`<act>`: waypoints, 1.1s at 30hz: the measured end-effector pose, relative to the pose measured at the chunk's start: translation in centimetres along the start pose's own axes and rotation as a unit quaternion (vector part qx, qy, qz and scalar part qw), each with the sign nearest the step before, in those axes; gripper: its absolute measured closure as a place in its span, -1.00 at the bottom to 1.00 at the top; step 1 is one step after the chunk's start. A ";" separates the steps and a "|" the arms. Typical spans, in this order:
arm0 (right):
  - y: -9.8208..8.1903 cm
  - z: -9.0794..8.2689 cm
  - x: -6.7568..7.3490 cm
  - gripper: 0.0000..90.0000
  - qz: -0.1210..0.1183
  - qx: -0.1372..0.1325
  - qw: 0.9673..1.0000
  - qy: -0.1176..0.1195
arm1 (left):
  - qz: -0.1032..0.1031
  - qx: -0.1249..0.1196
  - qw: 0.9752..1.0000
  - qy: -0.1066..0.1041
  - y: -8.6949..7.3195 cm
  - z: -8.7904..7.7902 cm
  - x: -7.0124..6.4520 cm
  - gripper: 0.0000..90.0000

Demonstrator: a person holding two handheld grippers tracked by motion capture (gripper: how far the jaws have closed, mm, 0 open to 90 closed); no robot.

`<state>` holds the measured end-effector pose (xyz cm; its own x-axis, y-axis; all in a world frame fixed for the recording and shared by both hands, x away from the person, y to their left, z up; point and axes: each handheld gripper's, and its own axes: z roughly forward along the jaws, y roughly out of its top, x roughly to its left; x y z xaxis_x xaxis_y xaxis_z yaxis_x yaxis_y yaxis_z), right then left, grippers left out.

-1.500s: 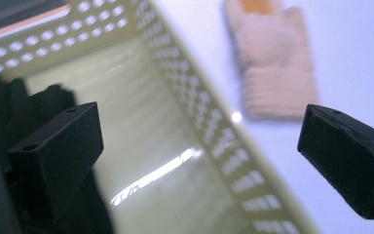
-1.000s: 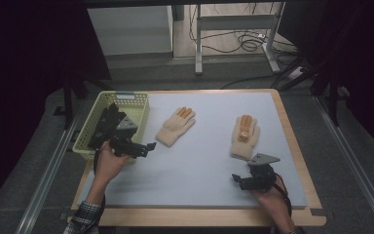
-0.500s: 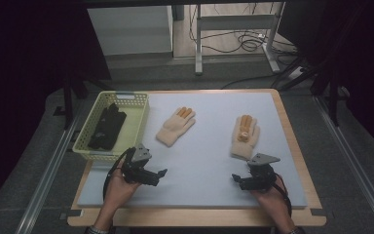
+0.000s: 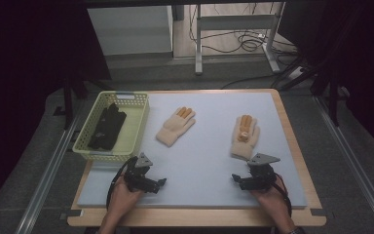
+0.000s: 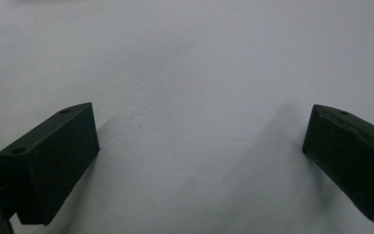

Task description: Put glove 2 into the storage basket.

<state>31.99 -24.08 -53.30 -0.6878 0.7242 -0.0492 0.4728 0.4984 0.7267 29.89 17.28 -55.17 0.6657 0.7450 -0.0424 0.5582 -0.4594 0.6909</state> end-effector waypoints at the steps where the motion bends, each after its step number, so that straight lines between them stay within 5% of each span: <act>1: 0.0 0.0 0.0 -0.59 0.000 0.000 1.000 0.000 | 0.000 0.000 1.000 0.000 0.0 0.0 0.0 -1.00; 13: 0.5 0.0 0.5 -0.58 0.012 -0.004 1.000 0.006 | 0.001 -0.003 1.000 0.002 -0.1 0.0 0.0 -1.00; 22: 5.3 1.6 2.5 -0.58 -0.008 -0.023 0.999 0.035 | 0.000 -0.003 1.000 0.001 -0.1 0.0 0.0 -1.00; 26: 7.6 3.5 3.2 -0.39 -0.024 -0.023 0.999 0.037 | 0.000 -0.003 1.000 0.001 -0.1 0.0 0.0 -1.00; 33: 10.1 6.7 3.4 0.02 -0.015 -0.036 0.997 0.062 | 0.000 -0.003 1.000 0.002 -0.1 0.0 0.0 -1.00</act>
<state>38.09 -13.40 -50.72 -0.7661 0.6427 0.0097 0.4128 0.4804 0.7738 29.81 17.31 -55.20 0.6644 0.7463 -0.0398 0.5546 -0.4566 0.6956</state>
